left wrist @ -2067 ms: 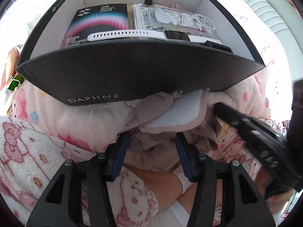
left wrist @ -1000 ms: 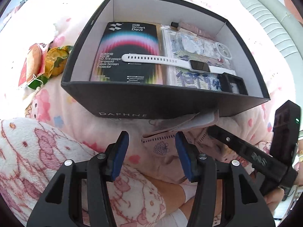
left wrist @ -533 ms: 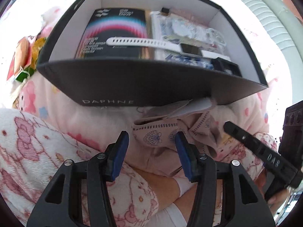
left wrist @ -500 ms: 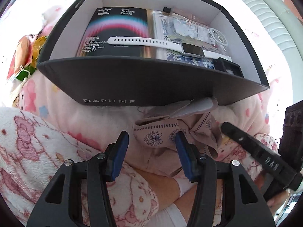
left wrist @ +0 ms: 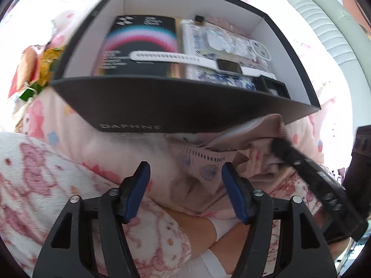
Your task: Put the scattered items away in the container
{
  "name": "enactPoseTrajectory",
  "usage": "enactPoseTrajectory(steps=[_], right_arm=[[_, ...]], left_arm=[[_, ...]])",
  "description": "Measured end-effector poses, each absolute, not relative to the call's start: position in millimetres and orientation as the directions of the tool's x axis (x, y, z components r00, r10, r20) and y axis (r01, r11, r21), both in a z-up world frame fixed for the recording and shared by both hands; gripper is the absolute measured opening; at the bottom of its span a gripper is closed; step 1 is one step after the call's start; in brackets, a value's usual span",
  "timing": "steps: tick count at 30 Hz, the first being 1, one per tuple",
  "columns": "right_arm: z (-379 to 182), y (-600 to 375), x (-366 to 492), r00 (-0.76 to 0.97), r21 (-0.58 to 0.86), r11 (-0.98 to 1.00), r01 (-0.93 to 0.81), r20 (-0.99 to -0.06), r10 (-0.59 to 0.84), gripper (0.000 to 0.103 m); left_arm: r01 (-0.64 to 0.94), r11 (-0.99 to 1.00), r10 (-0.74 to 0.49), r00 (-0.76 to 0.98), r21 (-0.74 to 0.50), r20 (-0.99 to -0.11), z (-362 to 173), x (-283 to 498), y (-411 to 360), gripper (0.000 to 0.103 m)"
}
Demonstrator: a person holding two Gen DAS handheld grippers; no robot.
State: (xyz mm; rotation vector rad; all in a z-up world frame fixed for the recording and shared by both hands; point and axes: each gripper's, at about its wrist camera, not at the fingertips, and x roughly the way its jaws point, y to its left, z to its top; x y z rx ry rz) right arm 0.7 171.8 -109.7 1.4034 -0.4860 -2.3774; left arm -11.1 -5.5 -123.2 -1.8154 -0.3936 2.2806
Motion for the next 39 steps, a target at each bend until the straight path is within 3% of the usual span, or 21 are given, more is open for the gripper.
enactPoseTrajectory(steps=[5, 9, 13, 17, 22, 25, 27, 29, 31, 34, 35, 36, 39], right_arm=[[-125, 199, 5, -0.426, 0.365, -0.928, -0.069, -0.852, -0.304, 0.007], [-131, 215, 11, -0.386, 0.403, -0.907, -0.119, -0.861, -0.332, 0.008], [-123, 231, 18, -0.4, 0.39, -0.911, -0.134, -0.862, -0.31, 0.01], [-118, 223, 12, -0.409, 0.382, -0.915, -0.128, -0.861, -0.302, 0.013], [-115, 225, 13, -0.398, 0.377, -0.919, -0.117, -0.865, -0.305, 0.018], [-105, 224, 19, -0.393, 0.391, -0.915, -0.103, -0.861, -0.323, 0.019], [-98, 219, 26, -0.42, 0.4, -0.913, -0.074, -0.843, -0.335, 0.024], [-94, 215, 28, -0.429, 0.387, -0.921, -0.043, -0.84, -0.333, 0.04], [-100, 211, 24, -0.41, 0.378, -0.925, -0.04, -0.851, -0.33, 0.043], [-121, 208, 18, -0.341, 0.417, -0.907, -0.059, -0.862, -0.375, 0.043], [-127, 206, 17, -0.326, 0.421, -0.905, -0.056, -0.865, -0.382, 0.043], [-132, 205, 18, -0.314, 0.409, -0.911, -0.055, -0.873, -0.373, 0.043], [-139, 212, 19, -0.306, 0.343, -0.935, -0.091, -0.903, -0.301, 0.043]], left_arm=[[0.057, -0.859, 0.498, -0.14, -0.509, -0.856, -143, -19, 2, 0.068], [0.013, -0.9, 0.43, -0.144, -0.436, -0.891, -148, -25, 17, 0.068], [-0.021, -0.876, 0.482, -0.11, -0.482, -0.869, -154, -31, 32, 0.068], [-0.036, -0.909, 0.417, -0.117, -0.416, -0.901, -154, -28, 39, 0.068], [-0.092, -0.841, 0.54, -0.211, -0.533, -0.815, -122, -18, 28, 0.072], [-0.127, -0.883, 0.469, -0.218, -0.451, -0.856, -115, -14, 34, 0.074], [-0.144, -0.891, 0.452, -0.178, -0.432, -0.874, -122, -13, 38, 0.073], [-0.152, -0.887, 0.456, -0.145, -0.436, -0.878, -133, -12, 41, 0.073], [-0.147, -0.901, 0.425, -0.117, -0.408, -0.897, -145, -16, 46, 0.071], [-0.114, -0.939, 0.336, -0.115, -0.324, -0.935, -156, -24, 42, 0.051], [-0.073, -0.949, 0.313, -0.113, -0.306, -0.943, -158, -28, 34, 0.034], [-0.034, -0.949, 0.316, -0.123, -0.315, -0.941, -156, -32, 25, 0.029], [0.017, -0.957, 0.279, -0.215, -0.289, -0.936, -136, -37, 1, 0.029]])
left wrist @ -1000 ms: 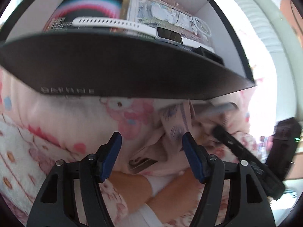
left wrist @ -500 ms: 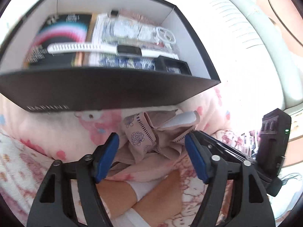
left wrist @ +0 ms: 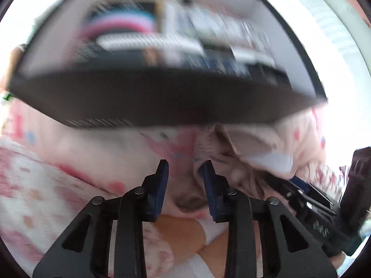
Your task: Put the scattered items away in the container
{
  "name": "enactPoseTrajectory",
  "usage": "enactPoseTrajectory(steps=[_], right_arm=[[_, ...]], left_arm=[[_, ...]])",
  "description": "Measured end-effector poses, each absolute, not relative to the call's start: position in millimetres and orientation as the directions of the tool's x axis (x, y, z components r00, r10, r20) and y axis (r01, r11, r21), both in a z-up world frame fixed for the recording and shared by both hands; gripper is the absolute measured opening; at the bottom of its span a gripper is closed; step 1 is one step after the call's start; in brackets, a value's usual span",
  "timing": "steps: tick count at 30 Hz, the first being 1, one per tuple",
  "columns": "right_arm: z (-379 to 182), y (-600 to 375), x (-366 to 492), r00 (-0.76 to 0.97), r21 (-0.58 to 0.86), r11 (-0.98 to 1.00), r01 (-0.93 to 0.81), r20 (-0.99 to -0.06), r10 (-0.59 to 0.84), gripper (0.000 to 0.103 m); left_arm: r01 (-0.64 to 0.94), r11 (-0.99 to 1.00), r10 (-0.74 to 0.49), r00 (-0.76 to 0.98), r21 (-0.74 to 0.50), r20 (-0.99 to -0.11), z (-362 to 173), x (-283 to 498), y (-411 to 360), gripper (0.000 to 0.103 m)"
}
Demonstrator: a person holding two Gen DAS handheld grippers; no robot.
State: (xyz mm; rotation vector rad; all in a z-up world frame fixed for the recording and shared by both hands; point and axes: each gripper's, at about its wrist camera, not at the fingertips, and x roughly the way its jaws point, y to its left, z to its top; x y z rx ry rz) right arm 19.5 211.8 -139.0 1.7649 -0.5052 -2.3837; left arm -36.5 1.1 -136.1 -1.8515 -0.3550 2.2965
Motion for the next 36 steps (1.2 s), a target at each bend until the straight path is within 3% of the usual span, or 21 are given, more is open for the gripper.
enactPoseTrajectory(steps=[2, 5, 7, 10, 12, 13, 14, 15, 17, 23, 26, 30, 36], right_arm=[[-135, 225, 18, -0.345, 0.309, -0.941, -0.134, -0.905, -0.248, 0.043], [-126, 239, 17, -0.373, 0.284, -0.946, -0.158, -0.904, -0.209, 0.043], [-123, 241, 20, -0.372, 0.335, -0.93, -0.152, -0.891, -0.261, 0.043], [-127, 233, 25, -0.324, 0.47, -0.877, -0.103, -0.849, -0.417, 0.043], [-135, 222, 27, -0.291, 0.443, -0.893, -0.081, -0.867, -0.404, 0.043], [-139, 216, 28, -0.272, 0.428, -0.9, -0.077, -0.878, -0.394, 0.043], [-143, 213, 28, -0.257, 0.436, -0.897, -0.071, -0.877, -0.405, 0.043], [-146, 210, 28, -0.245, 0.447, -0.892, -0.067, -0.874, -0.42, 0.043], [-149, 205, 30, -0.227, 0.436, -0.898, -0.061, -0.882, -0.413, 0.043], [-139, 211, 33, -0.296, 0.378, -0.923, -0.073, -0.892, -0.342, 0.043], [-140, 220, 35, -0.312, 0.349, -0.932, -0.1, -0.9, -0.303, 0.043], [-138, 229, 38, -0.328, 0.364, -0.922, -0.136, -0.894, -0.304, 0.043], [-131, 236, 33, -0.325, 0.408, -0.904, -0.128, -0.878, -0.351, 0.043]], left_arm=[[0.006, -0.958, 0.276, -0.253, -0.287, -0.927, -123, -36, -6, 0.03], [-0.055, -0.92, 0.392, -0.193, -0.389, -0.9, -121, -33, -8, 0.042], [-0.083, -0.883, 0.47, -0.135, -0.463, -0.872, -128, -29, 2, 0.048], [-0.111, -0.897, 0.438, -0.089, -0.428, -0.895, -146, -29, 25, 0.051], [-0.1, -0.893, 0.446, -0.075, -0.439, -0.892, -158, -35, 32, 0.051], [-0.081, -0.893, 0.448, -0.077, -0.442, -0.891, -163, -40, 32, 0.05], [-0.073, -0.903, 0.429, -0.102, -0.423, -0.898, -166, -45, 32, 0.036], [-0.069, -0.929, 0.371, -0.136, -0.365, -0.919, -167, -49, 31, 0.0], [-0.084, -0.959, 0.283, -0.193, -0.272, -0.939, -159, -55, 28, 0.002], [-0.065, -0.961, 0.276, -0.283, -0.269, -0.918, -128, -50, 2, 0.002], [-0.072, -0.946, 0.323, -0.238, -0.315, -0.916, -135, -47, -5, 0.005], [-0.095, -0.951, 0.309, -0.237, -0.295, -0.921, -128, -19, 2, 0.017], [-0.224, -0.916, 0.376, -0.193, -0.333, -0.906, -134, -8, 30, 0.017]])
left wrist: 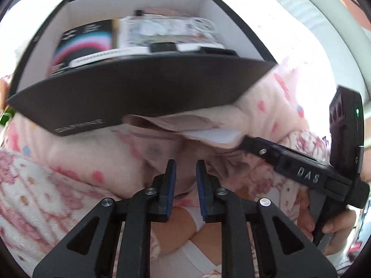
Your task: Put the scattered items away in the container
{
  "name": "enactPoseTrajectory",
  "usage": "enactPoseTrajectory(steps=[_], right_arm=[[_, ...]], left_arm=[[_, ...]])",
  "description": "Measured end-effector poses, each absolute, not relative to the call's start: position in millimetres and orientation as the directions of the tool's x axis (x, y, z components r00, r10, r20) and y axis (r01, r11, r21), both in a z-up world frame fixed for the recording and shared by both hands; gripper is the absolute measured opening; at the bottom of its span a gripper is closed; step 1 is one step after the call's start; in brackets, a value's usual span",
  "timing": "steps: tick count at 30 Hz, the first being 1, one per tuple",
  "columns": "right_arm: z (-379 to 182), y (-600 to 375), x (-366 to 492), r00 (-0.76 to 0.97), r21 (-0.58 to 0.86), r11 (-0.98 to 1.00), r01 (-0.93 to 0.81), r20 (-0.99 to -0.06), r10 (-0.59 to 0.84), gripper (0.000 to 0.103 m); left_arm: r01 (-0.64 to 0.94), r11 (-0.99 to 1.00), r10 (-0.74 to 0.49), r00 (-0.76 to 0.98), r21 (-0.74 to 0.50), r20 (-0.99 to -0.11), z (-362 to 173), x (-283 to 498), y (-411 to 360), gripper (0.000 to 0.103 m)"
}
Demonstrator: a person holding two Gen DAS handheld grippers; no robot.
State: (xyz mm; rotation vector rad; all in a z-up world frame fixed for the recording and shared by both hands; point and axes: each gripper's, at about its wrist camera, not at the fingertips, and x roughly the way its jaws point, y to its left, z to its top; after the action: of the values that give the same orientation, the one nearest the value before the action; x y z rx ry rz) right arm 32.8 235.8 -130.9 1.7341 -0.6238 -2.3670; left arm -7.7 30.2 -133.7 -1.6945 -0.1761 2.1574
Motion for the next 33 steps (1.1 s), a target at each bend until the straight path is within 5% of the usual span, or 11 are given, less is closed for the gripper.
enactPoseTrajectory(steps=[11, 18, 24, 28, 33], right_arm=[[-150, 191, 31, -0.208, 0.409, -0.912, 0.038, -0.889, -0.408, 0.043], [-165, 209, 7, -0.205, 0.463, -0.885, -0.045, -0.872, -0.445, 0.043], [-133, 232, 12, -0.344, 0.466, -0.882, -0.067, -0.841, -0.418, 0.043], [-119, 236, 24, -0.473, 0.292, -0.945, -0.151, -0.86, -0.19, 0.043], [-128, 233, 33, -0.389, 0.313, -0.947, -0.079, -0.884, -0.26, 0.043]], left_arm=[[-0.151, -0.932, 0.361, -0.328, -0.329, -0.873, -121, -44, 27, 0.021], [-0.16, -0.925, 0.376, -0.243, -0.345, -0.894, -122, -36, 21, 0.026], [-0.246, -0.914, 0.38, -0.242, -0.323, -0.893, -114, -26, 29, 0.03], [-0.263, -0.916, 0.374, -0.281, -0.304, -0.884, -121, -35, 48, 0.03], [-0.226, -0.928, 0.351, -0.266, -0.296, -0.898, -128, -52, 47, 0.029]])
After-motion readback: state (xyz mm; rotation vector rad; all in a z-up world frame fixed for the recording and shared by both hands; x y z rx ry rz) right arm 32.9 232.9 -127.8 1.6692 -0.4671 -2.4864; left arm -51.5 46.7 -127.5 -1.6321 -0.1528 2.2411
